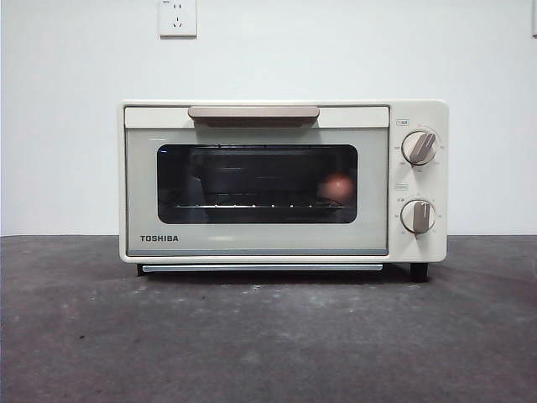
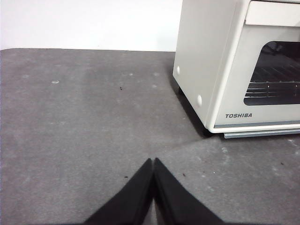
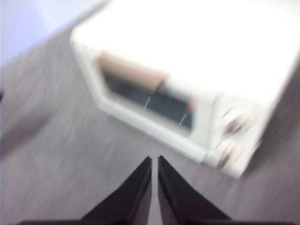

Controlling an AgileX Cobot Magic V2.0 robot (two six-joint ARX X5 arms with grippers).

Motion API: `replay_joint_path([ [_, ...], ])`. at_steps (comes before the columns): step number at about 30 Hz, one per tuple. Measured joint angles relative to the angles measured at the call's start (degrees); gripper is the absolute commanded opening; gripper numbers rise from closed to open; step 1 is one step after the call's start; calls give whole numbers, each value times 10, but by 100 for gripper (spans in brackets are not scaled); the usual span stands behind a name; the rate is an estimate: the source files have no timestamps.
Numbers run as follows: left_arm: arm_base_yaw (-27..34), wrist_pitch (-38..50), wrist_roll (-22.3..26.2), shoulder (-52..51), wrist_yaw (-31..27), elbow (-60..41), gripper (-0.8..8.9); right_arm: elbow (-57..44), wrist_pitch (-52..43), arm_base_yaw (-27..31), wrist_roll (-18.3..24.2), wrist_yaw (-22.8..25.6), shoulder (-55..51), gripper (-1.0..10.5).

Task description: Eggoven

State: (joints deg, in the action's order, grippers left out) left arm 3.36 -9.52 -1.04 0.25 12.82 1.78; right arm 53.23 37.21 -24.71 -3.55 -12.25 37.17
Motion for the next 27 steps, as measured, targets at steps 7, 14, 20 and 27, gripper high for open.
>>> replay_joint_path([
  [7, 0, 0, 0, 0, 0, 0, 8, -158, -165, 163, 26, -71, -118, 5],
  [14, 0, 0, 0, 0, 0, 0, 8, -339, -303, 236, 31, 4, -242, 5],
  [20, 0, 0, 0, 0, 0, 0, 8, -475, -346, 248, 31, 16, -329, 5],
  [27, 0, 0, 0, 0, 0, 0, 8, -523, -315, 248, 17, 19, -368, 5],
])
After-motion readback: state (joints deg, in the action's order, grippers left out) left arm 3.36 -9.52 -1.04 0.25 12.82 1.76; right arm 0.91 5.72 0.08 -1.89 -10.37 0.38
